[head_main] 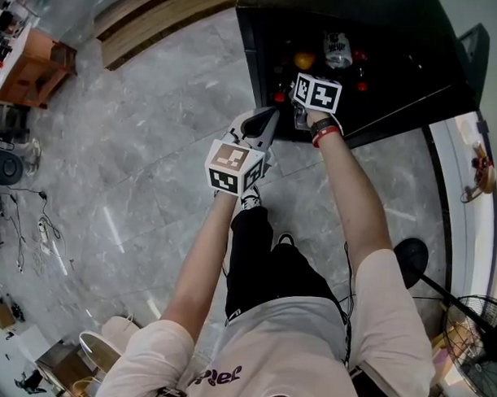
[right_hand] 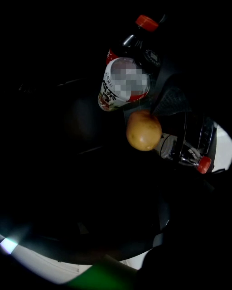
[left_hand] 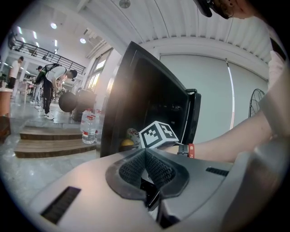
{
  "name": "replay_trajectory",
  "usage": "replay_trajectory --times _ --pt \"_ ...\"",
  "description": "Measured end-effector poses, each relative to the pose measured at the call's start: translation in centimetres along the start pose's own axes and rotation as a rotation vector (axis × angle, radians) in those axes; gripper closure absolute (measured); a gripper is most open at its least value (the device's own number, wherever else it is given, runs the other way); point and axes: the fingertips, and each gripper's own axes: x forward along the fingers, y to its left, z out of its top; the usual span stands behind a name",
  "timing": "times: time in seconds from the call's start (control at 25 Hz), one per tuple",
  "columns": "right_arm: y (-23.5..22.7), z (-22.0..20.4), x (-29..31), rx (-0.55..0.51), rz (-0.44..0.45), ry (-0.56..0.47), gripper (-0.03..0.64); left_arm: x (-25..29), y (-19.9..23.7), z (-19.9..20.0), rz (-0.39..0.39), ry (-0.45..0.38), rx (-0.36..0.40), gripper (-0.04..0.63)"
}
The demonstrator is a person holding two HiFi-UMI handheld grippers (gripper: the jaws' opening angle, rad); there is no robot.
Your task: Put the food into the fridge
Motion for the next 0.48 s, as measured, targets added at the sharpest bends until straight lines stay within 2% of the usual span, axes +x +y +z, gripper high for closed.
replay_trajectory --times 0.48 --pt "-0.1 0.5 -2.7 -0.029 -0.017 0.023 0.261 -0.6 -0.9 1.8 0.024 0.011 -0.013 0.577"
